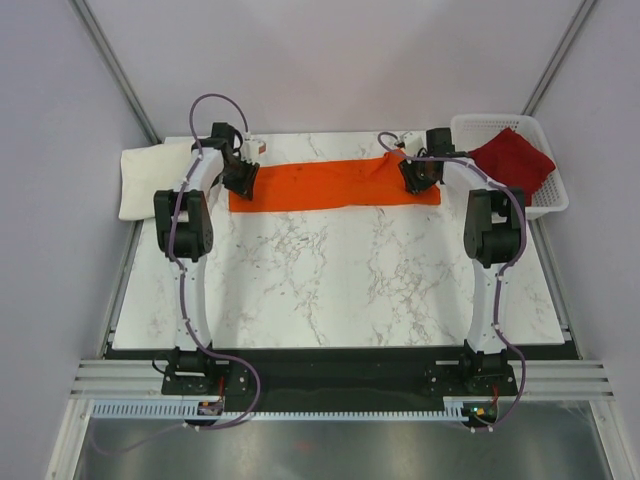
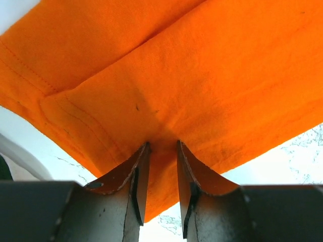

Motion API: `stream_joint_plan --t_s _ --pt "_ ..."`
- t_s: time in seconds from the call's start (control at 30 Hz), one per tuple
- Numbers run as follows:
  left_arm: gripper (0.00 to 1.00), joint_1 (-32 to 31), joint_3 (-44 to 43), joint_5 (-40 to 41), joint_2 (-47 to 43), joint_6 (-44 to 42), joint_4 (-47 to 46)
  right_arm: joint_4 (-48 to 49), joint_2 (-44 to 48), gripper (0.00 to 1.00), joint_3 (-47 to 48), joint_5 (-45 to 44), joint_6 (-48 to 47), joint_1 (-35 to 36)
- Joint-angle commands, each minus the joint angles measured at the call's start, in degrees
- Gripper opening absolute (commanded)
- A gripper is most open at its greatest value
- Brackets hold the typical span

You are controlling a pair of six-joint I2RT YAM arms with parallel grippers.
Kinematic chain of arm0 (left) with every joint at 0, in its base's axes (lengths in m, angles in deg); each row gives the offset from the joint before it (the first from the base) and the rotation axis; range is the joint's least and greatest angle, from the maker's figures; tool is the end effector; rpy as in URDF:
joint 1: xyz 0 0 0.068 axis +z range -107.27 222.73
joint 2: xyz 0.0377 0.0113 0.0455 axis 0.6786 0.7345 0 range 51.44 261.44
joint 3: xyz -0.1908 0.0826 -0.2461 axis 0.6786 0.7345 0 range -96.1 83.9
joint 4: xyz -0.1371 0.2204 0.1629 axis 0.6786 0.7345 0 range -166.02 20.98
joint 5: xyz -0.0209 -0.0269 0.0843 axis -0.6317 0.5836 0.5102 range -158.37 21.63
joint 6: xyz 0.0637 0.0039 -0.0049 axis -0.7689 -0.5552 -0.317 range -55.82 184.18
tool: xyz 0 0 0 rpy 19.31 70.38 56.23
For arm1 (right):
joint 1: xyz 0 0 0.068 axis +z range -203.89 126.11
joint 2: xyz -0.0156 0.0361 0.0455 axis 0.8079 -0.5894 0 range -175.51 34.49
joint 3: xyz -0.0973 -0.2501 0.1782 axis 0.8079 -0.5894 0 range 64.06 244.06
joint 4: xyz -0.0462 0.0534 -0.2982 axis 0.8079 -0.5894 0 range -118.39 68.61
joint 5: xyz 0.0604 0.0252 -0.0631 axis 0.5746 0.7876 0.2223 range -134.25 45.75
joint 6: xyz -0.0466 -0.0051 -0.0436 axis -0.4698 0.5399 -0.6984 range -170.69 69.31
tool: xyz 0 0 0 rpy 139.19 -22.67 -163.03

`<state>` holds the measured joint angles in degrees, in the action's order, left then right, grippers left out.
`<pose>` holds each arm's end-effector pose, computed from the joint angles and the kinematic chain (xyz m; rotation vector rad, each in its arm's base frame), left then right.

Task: Fold and stack the t-shirts
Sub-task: Fold the tshirt

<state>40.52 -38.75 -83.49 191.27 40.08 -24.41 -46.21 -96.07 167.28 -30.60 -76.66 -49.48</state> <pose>0.6009 -0.0362 0.1739 0.6845 2.6317 -0.2577 0.5844 0.0568 0.1752 -0.7384 2.3360 0.1308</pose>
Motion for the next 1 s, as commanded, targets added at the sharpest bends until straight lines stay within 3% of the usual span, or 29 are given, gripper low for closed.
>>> stream_joint_plan --t_s 0.0,0.23,0.6,0.8,0.97 --pt "0.35 0.20 6.61 0.61 -1.13 -0.08 2.09 -3.04 0.48 0.46 -2.84 -2.13 -1.36 0.34" --pt "0.32 -0.33 23.57 1.49 -10.70 -0.51 -1.95 -6.65 6.62 0.44 -15.82 -1.97 -3.20 0.43" --pt "0.32 -6.65 60.03 2.37 -39.17 -0.95 -5.03 -9.98 24.56 0.45 -33.43 -1.96 -9.00 0.43" --pt "0.32 -10.44 73.05 3.34 -51.14 1.33 -3.80 -11.65 21.33 0.45 -27.65 -0.91 -9.53 0.43" --pt "0.31 -10.35 74.49 5.36 -55.09 0.37 -3.89 -12.88 13.68 0.46 -15.34 1.20 -7.69 0.52"
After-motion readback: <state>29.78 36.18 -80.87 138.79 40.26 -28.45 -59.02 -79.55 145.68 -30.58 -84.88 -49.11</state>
